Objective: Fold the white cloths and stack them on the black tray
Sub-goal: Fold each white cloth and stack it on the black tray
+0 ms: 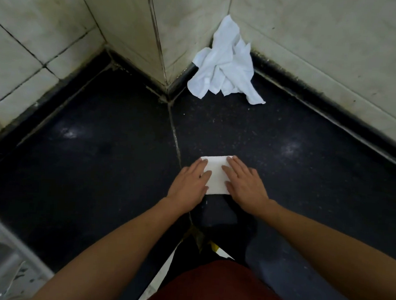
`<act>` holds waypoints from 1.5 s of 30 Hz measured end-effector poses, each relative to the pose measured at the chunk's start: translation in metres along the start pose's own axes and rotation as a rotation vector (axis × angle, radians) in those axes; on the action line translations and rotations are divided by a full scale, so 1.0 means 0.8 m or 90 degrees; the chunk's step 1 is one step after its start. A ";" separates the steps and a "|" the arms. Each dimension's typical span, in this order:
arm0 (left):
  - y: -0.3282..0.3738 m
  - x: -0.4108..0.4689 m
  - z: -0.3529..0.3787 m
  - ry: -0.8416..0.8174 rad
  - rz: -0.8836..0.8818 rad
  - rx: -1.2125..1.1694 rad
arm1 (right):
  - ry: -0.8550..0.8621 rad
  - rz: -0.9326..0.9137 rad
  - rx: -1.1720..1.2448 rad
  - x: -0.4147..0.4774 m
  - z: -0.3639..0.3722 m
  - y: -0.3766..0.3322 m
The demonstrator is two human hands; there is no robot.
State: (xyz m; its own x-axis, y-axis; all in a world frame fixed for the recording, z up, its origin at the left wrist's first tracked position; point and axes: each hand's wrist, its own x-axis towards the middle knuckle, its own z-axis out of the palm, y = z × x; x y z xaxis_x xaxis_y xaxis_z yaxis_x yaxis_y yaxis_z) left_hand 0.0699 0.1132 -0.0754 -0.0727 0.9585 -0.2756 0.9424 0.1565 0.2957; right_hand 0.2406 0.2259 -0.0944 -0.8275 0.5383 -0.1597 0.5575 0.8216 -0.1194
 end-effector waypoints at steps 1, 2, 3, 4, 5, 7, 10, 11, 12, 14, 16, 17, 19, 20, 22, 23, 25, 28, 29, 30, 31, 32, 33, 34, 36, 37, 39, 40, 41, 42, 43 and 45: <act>0.004 0.007 0.003 -0.029 0.010 0.027 | -0.057 0.007 -0.003 -0.002 0.005 0.006; 0.005 0.012 0.007 -0.052 0.012 0.050 | -0.113 0.027 0.003 -0.002 0.006 0.011; 0.004 0.017 0.010 -0.066 0.012 0.067 | -0.154 0.046 0.009 -0.001 0.006 0.016; 0.002 0.020 0.012 -0.074 0.011 0.077 | -0.165 0.053 0.009 0.000 0.005 0.021; -0.001 0.020 0.015 -0.078 0.011 0.081 | -0.162 0.050 0.004 0.001 0.004 0.023; -0.006 0.020 0.018 -0.084 0.013 0.073 | -0.179 0.044 0.001 0.002 0.001 0.023; -0.005 0.018 0.018 -0.097 0.020 0.059 | -0.206 0.046 -0.014 0.000 0.000 0.026; -0.004 0.018 0.015 -0.086 0.018 0.045 | -0.178 0.053 -0.005 0.003 -0.004 0.028; -0.003 0.016 0.013 -0.065 0.009 0.023 | -0.131 0.057 0.014 0.009 -0.010 0.028; -0.008 0.009 0.007 -0.004 -0.035 -0.031 | -0.037 0.045 0.054 0.029 -0.021 0.023; -0.019 -0.003 0.002 0.039 -0.080 -0.058 | -0.027 0.018 0.079 0.055 -0.031 0.012; -0.024 -0.008 0.001 0.049 -0.093 -0.058 | -0.064 0.012 0.077 0.067 -0.035 0.007; -0.035 -0.021 0.001 0.060 -0.112 -0.055 | -0.163 0.021 0.034 0.090 -0.040 0.000; -0.041 -0.027 0.001 0.062 -0.121 -0.055 | -0.202 0.031 0.012 0.100 -0.043 -0.002; -0.050 -0.039 0.002 0.069 -0.138 -0.056 | -0.258 0.057 0.017 0.112 -0.047 -0.005; -0.055 -0.046 0.004 0.070 -0.148 -0.054 | -0.282 0.067 0.039 0.117 -0.048 -0.008; -0.062 -0.057 0.006 0.066 -0.162 -0.053 | -0.313 0.085 0.089 0.121 -0.048 -0.014; -0.066 -0.063 0.006 0.064 -0.167 -0.055 | -0.315 0.125 0.170 0.117 -0.045 -0.015; -0.068 -0.064 0.005 0.066 -0.162 -0.057 | -0.314 0.138 0.197 0.115 -0.043 -0.015; -0.071 -0.063 0.004 0.067 -0.157 -0.059 | -0.311 0.150 0.222 0.112 -0.044 -0.014; -0.074 -0.061 0.003 0.066 -0.151 -0.060 | -0.307 0.162 0.246 0.110 -0.045 -0.013; -0.076 -0.058 0.001 0.061 -0.146 -0.061 | -0.298 0.172 0.269 0.106 -0.048 -0.012; -0.078 -0.056 -0.001 0.056 -0.142 -0.061 | -0.288 0.179 0.292 0.102 -0.049 -0.011; -0.078 -0.052 -0.004 0.050 -0.133 -0.062 | -0.277 0.187 0.313 0.095 -0.054 -0.010; -0.075 -0.038 -0.012 0.043 -0.104 -0.069 | -0.256 0.197 0.338 0.078 -0.065 -0.005; -0.075 -0.030 -0.018 0.035 -0.096 -0.075 | -0.243 0.193 0.340 0.072 -0.071 -0.003; -0.064 -0.003 -0.035 0.012 -0.062 -0.063 | -0.189 0.201 0.323 0.051 -0.090 0.009; -0.059 0.010 -0.043 0.005 -0.047 -0.048 | -0.161 0.206 0.307 0.041 -0.099 0.014; -0.053 0.021 -0.050 0.000 -0.031 -0.036 | -0.137 0.211 0.288 0.030 -0.106 0.018; -0.040 0.030 -0.056 -0.010 -0.007 -0.025 | -0.119 0.221 0.268 0.011 -0.114 0.023; -0.026 0.038 -0.061 -0.016 0.014 -0.019 | -0.103 0.229 0.246 -0.006 -0.121 0.028; -0.003 0.051 -0.071 -0.017 0.051 -0.003 | -0.075 0.237 0.197 -0.033 -0.130 0.039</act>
State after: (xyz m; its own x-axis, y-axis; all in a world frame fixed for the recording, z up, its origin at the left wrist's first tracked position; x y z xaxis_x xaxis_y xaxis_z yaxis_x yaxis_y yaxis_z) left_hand 0.0464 0.1659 -0.0353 0.0121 0.9612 -0.2756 0.9435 0.0803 0.3215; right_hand 0.2729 0.2569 0.0083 -0.5647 0.7453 -0.3544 0.8225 0.4733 -0.3153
